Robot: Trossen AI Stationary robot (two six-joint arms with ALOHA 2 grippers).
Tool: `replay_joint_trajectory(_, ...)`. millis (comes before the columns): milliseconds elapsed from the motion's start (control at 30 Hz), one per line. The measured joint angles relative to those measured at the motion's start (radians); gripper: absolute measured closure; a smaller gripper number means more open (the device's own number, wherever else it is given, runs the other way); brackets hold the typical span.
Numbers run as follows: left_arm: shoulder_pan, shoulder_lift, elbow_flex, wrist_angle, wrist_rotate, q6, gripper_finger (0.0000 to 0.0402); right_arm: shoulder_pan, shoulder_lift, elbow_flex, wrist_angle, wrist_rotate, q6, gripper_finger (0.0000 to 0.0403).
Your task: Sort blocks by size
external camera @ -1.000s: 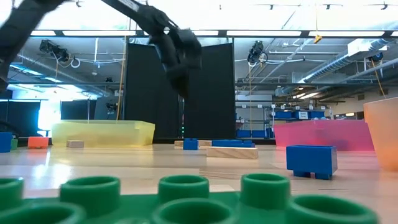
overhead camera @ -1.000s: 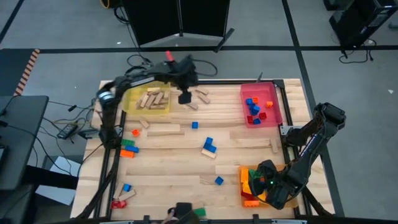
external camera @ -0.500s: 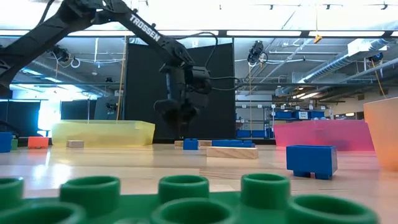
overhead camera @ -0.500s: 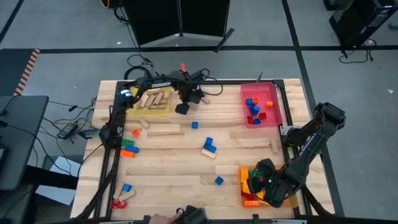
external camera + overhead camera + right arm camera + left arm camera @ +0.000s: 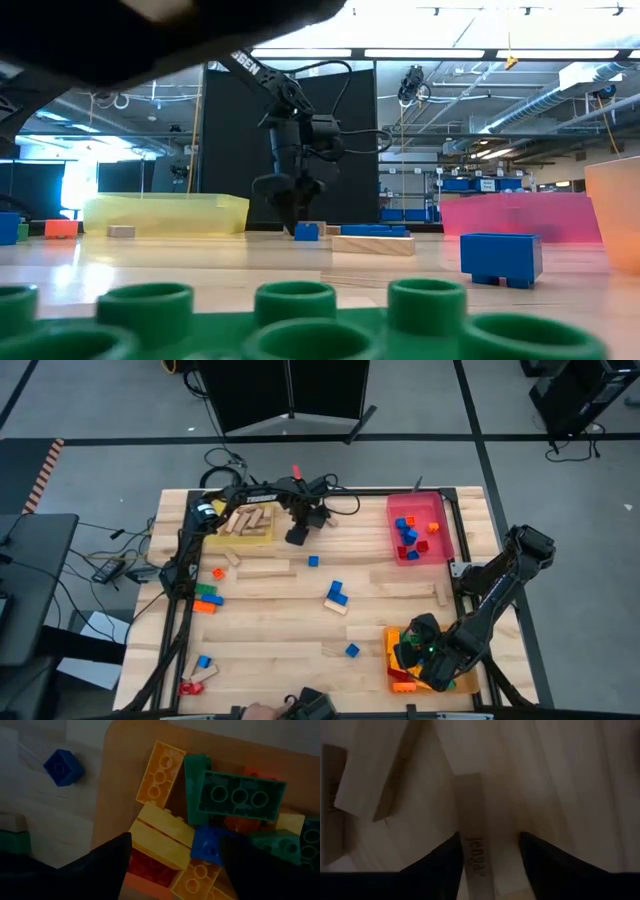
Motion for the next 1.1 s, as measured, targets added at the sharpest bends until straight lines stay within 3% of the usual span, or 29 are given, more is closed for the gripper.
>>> replay_joint_trajectory(100,-0.004,0.000,-0.001,-0.002,-0.020,-0.026,0.0245,-0.001,0.000,0.000,0.000,0.008,-0.001,0.0094)
replay_joint_trajectory(267,-0.003,0.000,0.002,-0.009,-0.019,-0.125,0.0343,-0.001,0.000,0.000,0.000,0.015,-0.001,0.0099)
replay_joint_trajectory(433,0.013,0.008,0.082,-0.168,0.109,-0.214,0.0341,-0.001,0.000,0.000,-0.005,0.019,-0.001,0.0101)
replay_joint_trajectory(767,0.121,-0.010,0.366,-0.400,0.117,-0.395,0.0341,-0.001,0.000,0.000,-0.012,0.052,-0.032,0.0102)
replay_joint_trajectory(967,0.283,-0.143,0.357,-0.424,0.121,-0.471,0.0341,0.000,0.000,0.000,-0.014,0.052,-0.036,0.0108)
replay_joint_trajectory(1100,0.377,-0.262,0.256,-0.401,0.104,-0.546,0.0341,0.000,0.000,0.000,-0.021,0.052,-0.046,0.0108)
